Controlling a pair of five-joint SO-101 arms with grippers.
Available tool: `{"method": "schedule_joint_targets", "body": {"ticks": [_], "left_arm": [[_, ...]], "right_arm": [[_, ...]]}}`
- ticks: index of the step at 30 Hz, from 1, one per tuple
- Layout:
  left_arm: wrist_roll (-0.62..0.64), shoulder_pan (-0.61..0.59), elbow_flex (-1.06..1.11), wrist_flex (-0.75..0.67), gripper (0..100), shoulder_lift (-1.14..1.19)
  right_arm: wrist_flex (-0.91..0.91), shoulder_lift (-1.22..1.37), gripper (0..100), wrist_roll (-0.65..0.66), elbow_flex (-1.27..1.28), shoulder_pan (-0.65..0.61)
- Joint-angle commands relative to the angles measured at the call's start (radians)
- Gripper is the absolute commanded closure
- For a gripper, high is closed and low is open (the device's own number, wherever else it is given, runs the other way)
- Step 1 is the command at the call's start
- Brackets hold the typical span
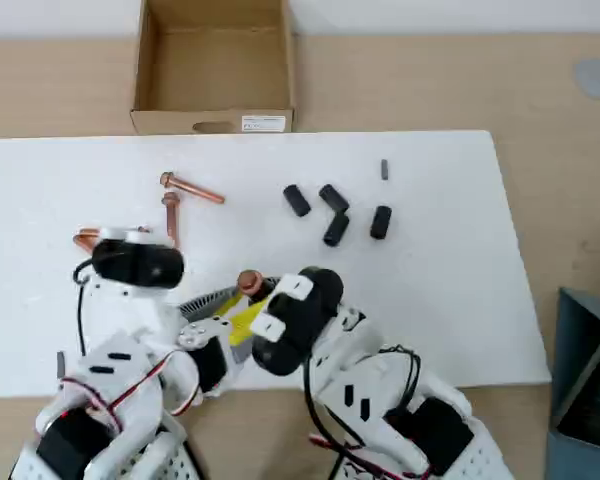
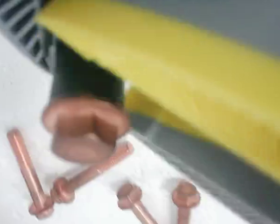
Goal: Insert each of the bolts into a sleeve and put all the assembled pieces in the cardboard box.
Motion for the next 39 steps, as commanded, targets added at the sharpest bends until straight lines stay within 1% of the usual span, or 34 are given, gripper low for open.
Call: {"method": "schedule_joint_targets", "body": {"ticks": [1,4,7,10,12,15,16,18,20,23,27,30,32,35,39], "left_arm": [[-0.003,0.005,-0.094,0.023,79,0.002],[-0.008,0.005,-0.160,0.023,79,0.004],[-0.061,0.002,-0.210,0.023,79,0.004],[-0.118,-0.066,-0.269,0.018,80,0.004],[-0.175,-0.118,-0.292,0.018,85,0.004],[-0.256,-0.193,-0.301,0.018,99,-0.002],[-0.281,-0.219,-0.301,0.020,100,-0.002],[-0.316,-0.278,-0.292,0.025,99,-0.002],[-0.330,-0.342,-0.285,0.025,100,-0.002],[-0.330,-0.450,-0.235,0.023,100,-0.002],[-0.327,-0.592,-0.107,0.025,100,-0.002],[-0.328,-0.655,0.005,0.018,100,-0.004],[-0.330,-0.681,0.078,0.017,100,-0.004],[-0.330,-0.715,0.163,0.015,100,-0.004],[-0.330,-0.755,0.245,-0.017,100,-0.004]], "right_arm": [[-0.035,-0.105,98.9,0.006,-0.021,-0.012],[-0.035,-0.105,98.9,0.006,-0.021,-0.012],[-0.035,-0.102,98.9,0.006,-0.021,-0.012],[-0.034,-0.102,98.9,0.006,-0.021,-0.012],[-0.034,-0.102,98.9,0.006,-0.021,-0.012],[-0.032,-0.101,98.9,0.003,-0.021,-0.010],[-0.031,-0.101,98.9,0.003,-0.021,-0.008],[-0.032,-0.099,98.9,0.002,-0.021,0.018],[-0.032,-0.099,98.9,0.002,-0.021,0.056],[-0.031,-0.099,98.9,0.000,-0.021,0.131],[-0.029,-0.097,98.9,-0.015,-0.025,0.239],[-0.028,-0.094,98.9,-0.072,-0.038,0.312],[-0.026,-0.070,98.9,-0.097,-0.061,0.340],[-0.017,0.054,98.9,-0.155,-0.170,0.351],[-0.020,0.335,98.9,-0.219,-0.397,0.351]]}}
